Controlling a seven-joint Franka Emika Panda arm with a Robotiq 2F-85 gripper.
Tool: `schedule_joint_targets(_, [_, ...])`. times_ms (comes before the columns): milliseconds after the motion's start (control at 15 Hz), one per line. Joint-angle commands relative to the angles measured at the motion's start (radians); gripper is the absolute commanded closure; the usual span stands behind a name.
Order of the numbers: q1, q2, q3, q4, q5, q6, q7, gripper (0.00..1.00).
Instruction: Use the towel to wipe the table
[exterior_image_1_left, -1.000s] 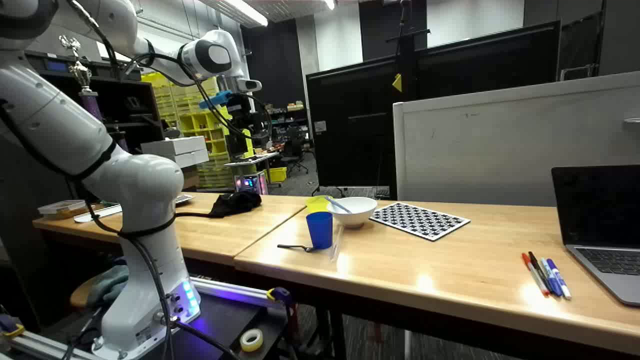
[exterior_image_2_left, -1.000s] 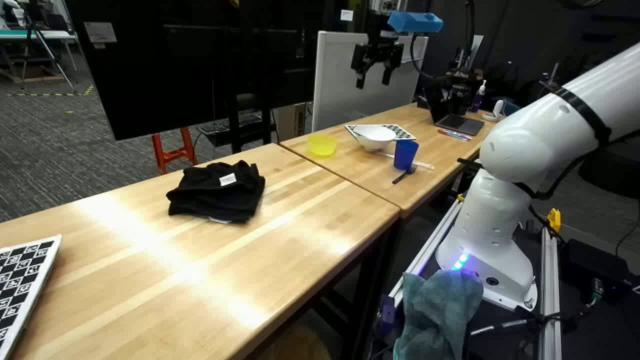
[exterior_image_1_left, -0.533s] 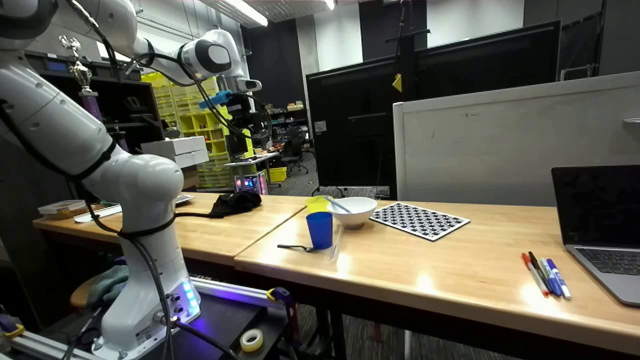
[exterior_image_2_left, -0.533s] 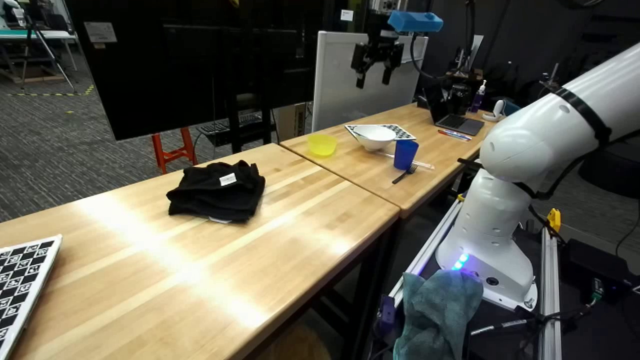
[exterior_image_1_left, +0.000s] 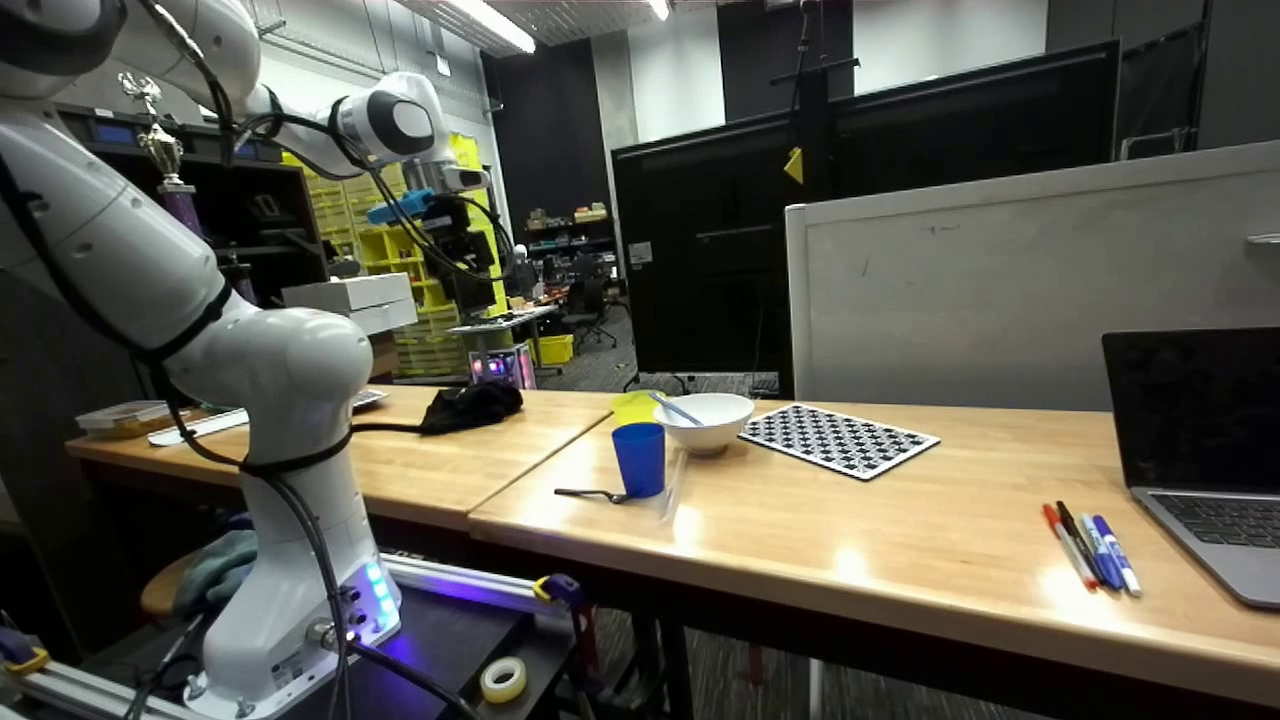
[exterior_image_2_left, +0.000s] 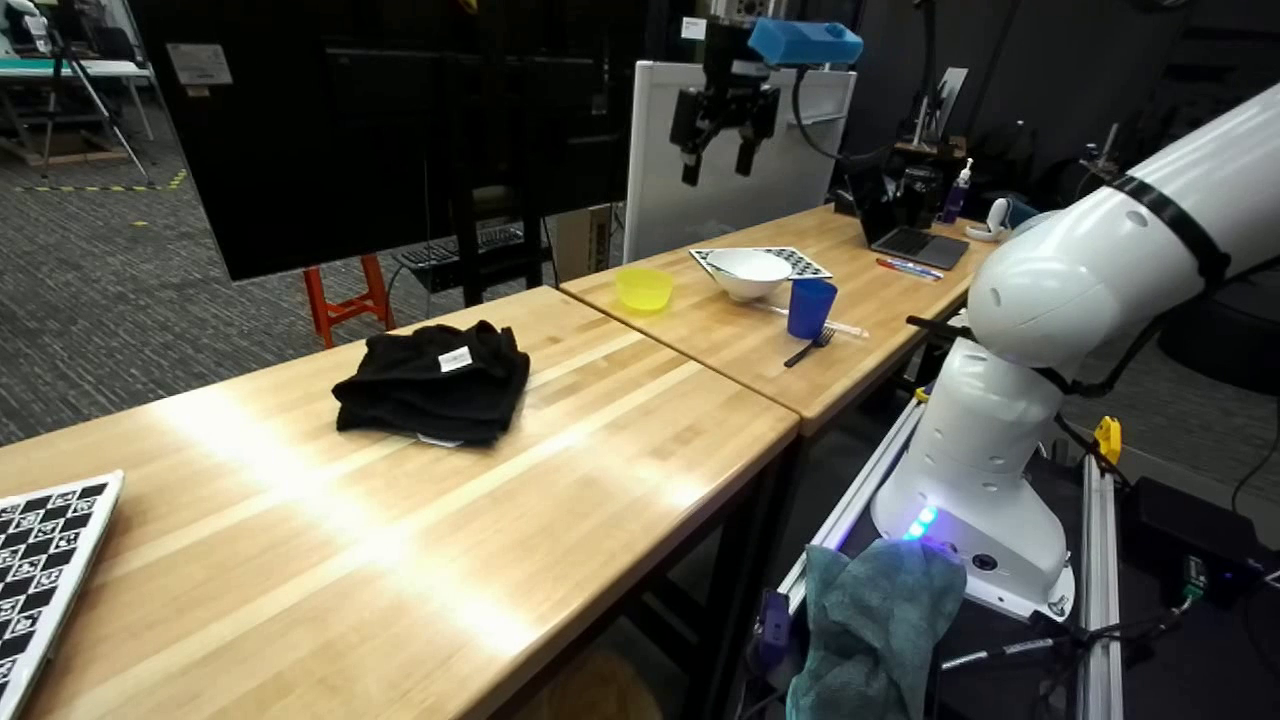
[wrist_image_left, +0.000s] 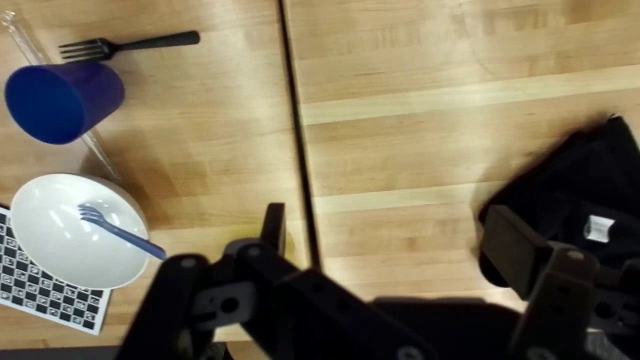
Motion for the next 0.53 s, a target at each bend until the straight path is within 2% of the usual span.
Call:
schedule_joint_targets(0, [0.076,0.022,0.127,0.029,0.045,0.002,0.117,0.0])
schedule_joint_targets(267, [0.139,0.108,0.266,0.094,0.066,0.032,0.241,0.0])
schedule_joint_targets(467, [0.144,0.225,0.299,0.151,0.054,0.094,0.27,0.0])
